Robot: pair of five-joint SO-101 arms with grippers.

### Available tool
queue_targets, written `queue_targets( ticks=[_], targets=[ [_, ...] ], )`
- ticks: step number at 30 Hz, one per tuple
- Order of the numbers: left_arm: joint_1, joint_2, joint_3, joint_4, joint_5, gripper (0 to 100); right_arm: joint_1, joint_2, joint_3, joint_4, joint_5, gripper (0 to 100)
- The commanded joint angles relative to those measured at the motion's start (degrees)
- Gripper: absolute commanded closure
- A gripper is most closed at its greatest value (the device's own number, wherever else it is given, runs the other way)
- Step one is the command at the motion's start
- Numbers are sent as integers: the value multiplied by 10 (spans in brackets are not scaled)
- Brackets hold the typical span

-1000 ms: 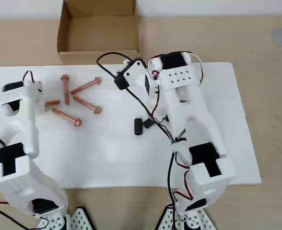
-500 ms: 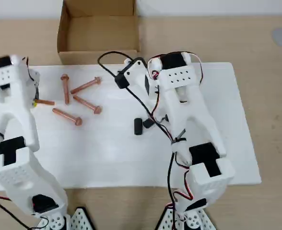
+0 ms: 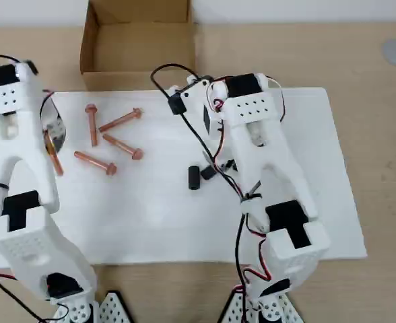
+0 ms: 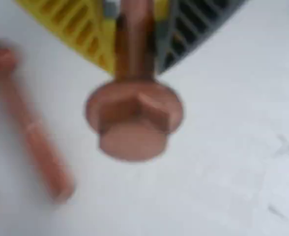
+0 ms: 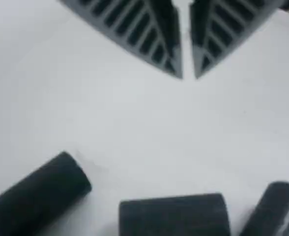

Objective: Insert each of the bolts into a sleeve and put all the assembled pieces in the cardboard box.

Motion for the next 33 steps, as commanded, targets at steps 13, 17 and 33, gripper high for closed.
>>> queue_targets(
  ticks=[13, 17, 33],
  targets=[
    [-17, -4, 193, -104, -285, 990, -75, 79, -7, -50, -131, 985],
    [-17, -7, 252, -143, -289, 990, -114, 77, -7, -69, -159, 946],
    [-12, -8, 310, -182, -289, 990, -128, 159, -4, -106, -241, 897]
  ],
)
